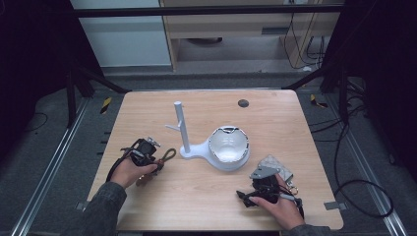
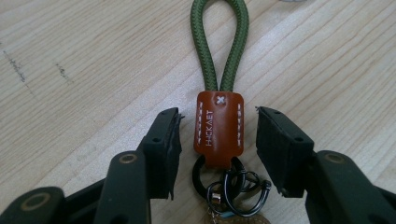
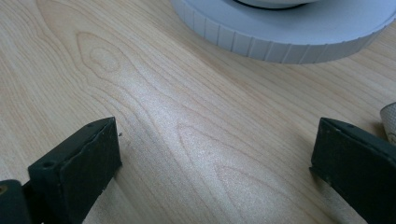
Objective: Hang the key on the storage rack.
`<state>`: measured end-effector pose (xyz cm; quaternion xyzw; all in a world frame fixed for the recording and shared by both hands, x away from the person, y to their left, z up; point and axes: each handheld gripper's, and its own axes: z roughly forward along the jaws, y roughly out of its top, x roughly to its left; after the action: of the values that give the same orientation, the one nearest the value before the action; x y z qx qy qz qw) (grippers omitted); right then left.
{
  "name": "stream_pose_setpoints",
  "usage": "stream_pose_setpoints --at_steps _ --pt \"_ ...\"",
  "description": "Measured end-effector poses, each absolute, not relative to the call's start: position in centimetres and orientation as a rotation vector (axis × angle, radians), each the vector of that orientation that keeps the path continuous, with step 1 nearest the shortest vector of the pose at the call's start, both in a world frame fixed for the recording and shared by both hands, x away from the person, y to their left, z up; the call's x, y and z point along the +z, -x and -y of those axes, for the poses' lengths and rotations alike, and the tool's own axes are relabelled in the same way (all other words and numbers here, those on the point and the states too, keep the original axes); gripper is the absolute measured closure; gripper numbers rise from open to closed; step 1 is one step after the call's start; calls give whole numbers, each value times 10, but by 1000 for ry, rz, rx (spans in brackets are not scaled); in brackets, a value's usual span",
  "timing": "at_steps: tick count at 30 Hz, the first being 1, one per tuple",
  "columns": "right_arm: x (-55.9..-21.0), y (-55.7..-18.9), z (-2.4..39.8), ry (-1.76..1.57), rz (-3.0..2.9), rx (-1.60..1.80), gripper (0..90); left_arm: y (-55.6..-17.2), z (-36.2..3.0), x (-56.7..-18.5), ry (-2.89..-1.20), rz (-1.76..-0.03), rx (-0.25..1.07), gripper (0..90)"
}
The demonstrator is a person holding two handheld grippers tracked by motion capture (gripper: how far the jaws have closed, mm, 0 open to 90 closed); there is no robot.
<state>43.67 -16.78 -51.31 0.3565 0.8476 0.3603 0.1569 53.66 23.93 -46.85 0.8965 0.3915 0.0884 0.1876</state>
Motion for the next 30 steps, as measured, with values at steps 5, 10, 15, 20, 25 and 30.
stream_pose_setpoints --at_steps 5,10,15,20,25,30 --pt "-513 -437 168 -1020 -2427 1032 13 -539 -238 -468 -2537 -1098 241 563" --pt "-513 -437 168 -1021 -2427 1033 13 -541 -239 -469 -2541 -1098 230 605" --pt "-513 -436 168 -1023 -2426 1032 13 -542 -239 -469 -2548 -1090 236 650" --pt "-513 -436 168 -1023 -2426 1033 14 -537 -242 -462 -2525 -1080 285 657" --pt "-513 -436 168 -1023 -2426 1032 13 -522 -249 -450 -2466 -1047 335 657" --pt "-513 -436 168 -1023 -2427 1033 13 -503 -253 -438 -2373 -1006 391 657"
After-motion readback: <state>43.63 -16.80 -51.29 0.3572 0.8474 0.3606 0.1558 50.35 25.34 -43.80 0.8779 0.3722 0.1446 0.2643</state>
